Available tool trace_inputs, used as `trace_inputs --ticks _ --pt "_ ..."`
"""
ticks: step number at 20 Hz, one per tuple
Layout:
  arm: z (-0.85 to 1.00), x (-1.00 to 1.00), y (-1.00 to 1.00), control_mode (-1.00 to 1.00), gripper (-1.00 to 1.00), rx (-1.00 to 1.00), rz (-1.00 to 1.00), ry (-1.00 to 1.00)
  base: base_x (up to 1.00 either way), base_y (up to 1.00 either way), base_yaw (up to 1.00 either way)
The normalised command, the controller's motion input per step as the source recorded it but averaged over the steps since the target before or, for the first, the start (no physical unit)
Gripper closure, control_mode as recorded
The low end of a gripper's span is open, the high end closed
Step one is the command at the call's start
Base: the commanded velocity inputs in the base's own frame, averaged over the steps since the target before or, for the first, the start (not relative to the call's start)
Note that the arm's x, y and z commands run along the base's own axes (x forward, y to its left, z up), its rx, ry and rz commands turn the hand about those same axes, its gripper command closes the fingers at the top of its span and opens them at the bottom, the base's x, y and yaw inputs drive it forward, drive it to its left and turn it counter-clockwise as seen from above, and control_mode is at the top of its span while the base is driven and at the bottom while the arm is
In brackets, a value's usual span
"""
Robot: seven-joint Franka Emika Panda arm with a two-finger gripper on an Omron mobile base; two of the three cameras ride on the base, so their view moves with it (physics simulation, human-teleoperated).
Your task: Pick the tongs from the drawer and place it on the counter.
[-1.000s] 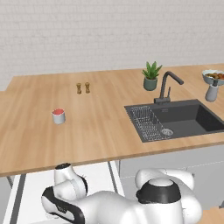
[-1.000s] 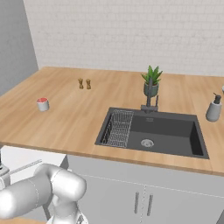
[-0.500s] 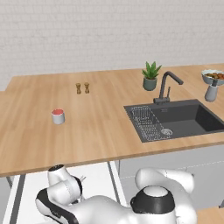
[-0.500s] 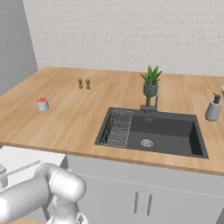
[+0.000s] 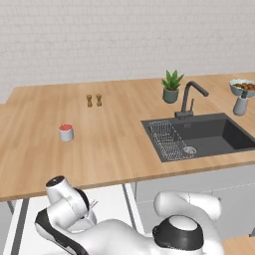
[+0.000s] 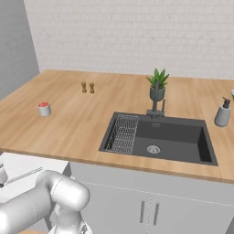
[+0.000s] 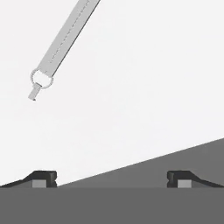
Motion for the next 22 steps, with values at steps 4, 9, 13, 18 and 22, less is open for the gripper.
trace_inputs --ticks 4,9,13,18,22 --pt "-0.18 0.76 0.0 -1.0 -1.0 0.0 -0.07 -0.1 0.0 0.0 0.0" --pt "-0.39 0.68 0.0 -1.0 -1.0 0.0 -0.06 -0.2 0.0 0.0 0.0" --pt "-0.22 0.3 0.31 -1.0 -1.0 0.0 0.0 -0.09 0.0 0.0 0.0" --pt "-0.22 0.29 0.44 -1.0 -1.0 0.0 0.0 0.0 0.0 0.0 0.0" --pt "-0.22 0.26 0.25 -1.0 -1.0 0.0 0.0 0.0 0.0 0.0 0.0"
